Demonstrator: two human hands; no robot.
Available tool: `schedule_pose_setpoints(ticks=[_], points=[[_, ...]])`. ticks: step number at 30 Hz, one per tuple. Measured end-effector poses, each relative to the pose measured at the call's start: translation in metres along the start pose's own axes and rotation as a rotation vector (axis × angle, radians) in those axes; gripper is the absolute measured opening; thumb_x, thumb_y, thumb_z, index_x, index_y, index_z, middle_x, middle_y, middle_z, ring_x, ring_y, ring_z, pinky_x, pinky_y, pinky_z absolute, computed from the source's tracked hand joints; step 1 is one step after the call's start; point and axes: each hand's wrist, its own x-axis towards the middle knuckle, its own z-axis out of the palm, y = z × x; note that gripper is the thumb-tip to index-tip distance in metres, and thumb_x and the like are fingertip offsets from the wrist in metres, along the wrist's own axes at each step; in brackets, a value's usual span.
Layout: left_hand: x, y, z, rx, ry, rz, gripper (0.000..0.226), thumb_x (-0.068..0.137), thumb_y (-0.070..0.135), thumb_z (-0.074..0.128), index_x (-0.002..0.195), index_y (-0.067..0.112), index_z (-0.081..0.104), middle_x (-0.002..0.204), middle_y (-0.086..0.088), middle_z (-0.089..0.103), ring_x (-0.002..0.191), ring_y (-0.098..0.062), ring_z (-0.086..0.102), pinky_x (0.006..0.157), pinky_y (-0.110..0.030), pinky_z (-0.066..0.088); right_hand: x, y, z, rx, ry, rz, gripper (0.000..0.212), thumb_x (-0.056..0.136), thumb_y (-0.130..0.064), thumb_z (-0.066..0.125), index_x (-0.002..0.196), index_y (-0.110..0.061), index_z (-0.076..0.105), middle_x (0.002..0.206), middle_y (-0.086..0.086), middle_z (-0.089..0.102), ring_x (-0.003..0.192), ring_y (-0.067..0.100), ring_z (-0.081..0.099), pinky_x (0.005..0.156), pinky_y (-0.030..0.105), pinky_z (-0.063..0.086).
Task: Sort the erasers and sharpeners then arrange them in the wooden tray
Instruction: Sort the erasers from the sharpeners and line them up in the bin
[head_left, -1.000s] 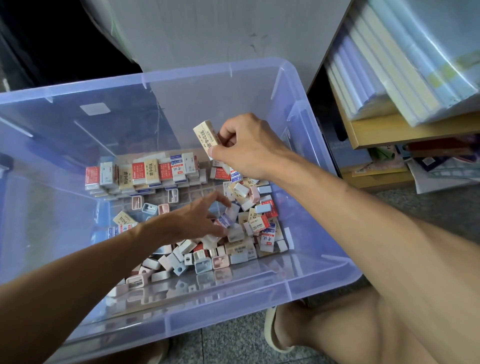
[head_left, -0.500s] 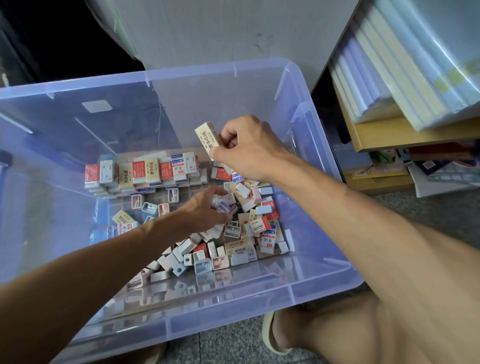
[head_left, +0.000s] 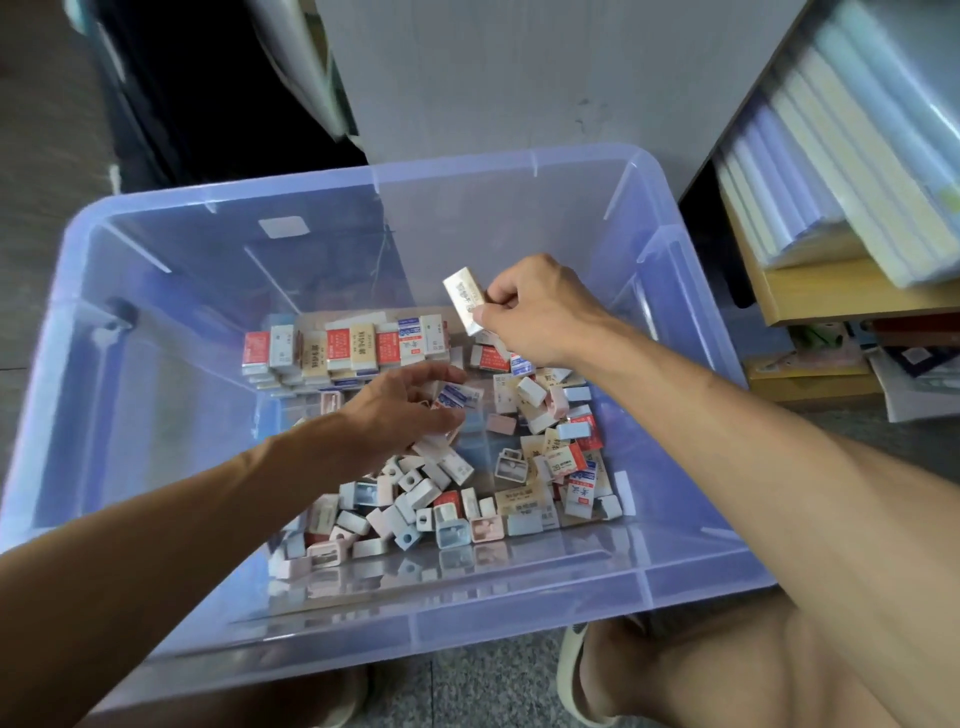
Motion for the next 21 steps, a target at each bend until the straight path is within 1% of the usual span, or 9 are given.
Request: schedule_pose_setpoints(ticks=[2, 3, 6, 10, 13, 16, 18, 20, 21], points=[[-0.013, -0.002, -0.009, -0.074, 0.009, -0.016, 0.037, 0.078, 0.003, 0.077, 0.104, 0.029, 0.07, 0.098, -0.026, 0.065, 0.094, -0.048, 0.064, 0.088, -0.052, 0.051, 0.004, -0.002, 0.005, 0.001, -0.03, 0.03, 0.024, 0.096, -0.024, 0.062, 0.089, -0.003, 0.074, 0.077, 0.008, 0.067, 0.062, 0.02, 0.056, 0.052, 0.025, 0.04], [-0.023, -0.005, -0.017, -0.106, 0.026, -0.025, 0.037, 0.079, 0.001, 0.076, 0.105, 0.027, 0.07, 0.093, -0.022, 0.066, 0.088, -0.043, 0.065, 0.086, -0.051, 0.051, 0.006, -0.006, 0.011, 0.019, -0.052, 0.035, 0.023, 0.096, -0.023, 0.063, 0.088, -0.004, 0.074, 0.08, 0.008, 0.068, 0.067, 0.021, 0.061, 0.054, 0.027, 0.044], [-0.051, -0.012, -0.037, -0.2, 0.109, -0.034, 0.035, 0.084, -0.001, 0.069, 0.111, 0.019, 0.066, 0.073, -0.009, 0.065, 0.072, -0.025, 0.061, 0.065, -0.033, 0.051, 0.015, -0.02, 0.032, 0.12, -0.091, 0.05, 0.017, 0.093, -0.02, 0.067, 0.092, -0.005, 0.075, 0.091, 0.014, 0.074, 0.089, 0.031, 0.071, 0.078, 0.043, 0.058], [-0.077, -0.019, -0.062, -0.415, 0.261, -0.074, 0.032, 0.087, 0.0, 0.066, 0.112, 0.02, 0.064, 0.079, -0.014, 0.065, 0.081, -0.028, 0.057, 0.071, -0.037, 0.049, 0.025, -0.035, 0.069, 0.187, -0.115, 0.08, 0.009, 0.088, -0.018, 0.074, 0.093, -0.011, 0.074, 0.096, 0.01, 0.075, 0.096, 0.028, 0.071, 0.089, 0.045, 0.057], [-0.089, -0.025, -0.074, -0.46, 0.311, -0.059, 0.034, 0.086, 0.0, 0.067, 0.113, 0.021, 0.064, 0.085, -0.017, 0.063, 0.084, -0.029, 0.054, 0.073, -0.038, 0.047, 0.033, -0.044, 0.093, 0.191, -0.15, 0.124, 0.015, 0.086, -0.019, 0.077, 0.099, -0.012, 0.073, 0.102, 0.008, 0.074, 0.098, 0.026, 0.07, 0.091, 0.043, 0.057], [-0.094, -0.028, -0.072, -0.425, 0.319, -0.034, 0.034, 0.088, 0.0, 0.066, 0.113, 0.022, 0.063, 0.081, -0.015, 0.065, 0.071, -0.024, 0.059, 0.069, -0.036, 0.048, 0.045, -0.055, 0.11, 0.206, -0.148, 0.139, 0.015, 0.088, -0.017, 0.076, 0.099, -0.011, 0.069, 0.105, 0.009, 0.072, 0.099, 0.026, 0.07, 0.09, 0.039, 0.057], [-0.093, -0.028, -0.07, -0.419, 0.33, -0.028, 0.033, 0.088, 0.001, 0.066, 0.112, 0.022, 0.064, 0.076, -0.011, 0.066, 0.061, -0.018, 0.059, 0.068, -0.034, 0.049, 0.053, -0.061, 0.12, 0.189, -0.129, 0.13, 0.02, 0.089, -0.019, 0.075, 0.105, -0.009, 0.07, 0.105, 0.008, 0.072, 0.097, 0.024, 0.07, 0.081, 0.031, 0.056], [-0.091, -0.027, -0.071, -0.414, 0.36, -0.011, 0.033, 0.087, 0.002, 0.068, 0.113, 0.023, 0.064, 0.074, -0.011, 0.065, 0.062, -0.019, 0.057, 0.07, -0.035, 0.046, 0.06, -0.066, 0.132, 0.136, -0.11, 0.135, 0.022, 0.09, -0.018, 0.074, 0.109, -0.008, 0.069, 0.104, 0.007, 0.072, 0.093, 0.023, 0.07, 0.071, 0.027, 0.052], [-0.09, -0.026, -0.072, -0.409, 0.369, -0.008, 0.034, 0.087, 0.002, 0.068, 0.114, 0.023, 0.064, 0.076, -0.012, 0.064, 0.066, -0.021, 0.056, 0.071, -0.037, 0.044, 0.063, -0.068, 0.137, 0.127, -0.105, 0.145, 0.023, 0.09, -0.015, 0.073, 0.11, -0.008, 0.067, 0.104, 0.007, 0.072, 0.092, 0.022, 0.071, 0.072, 0.027, 0.055]])
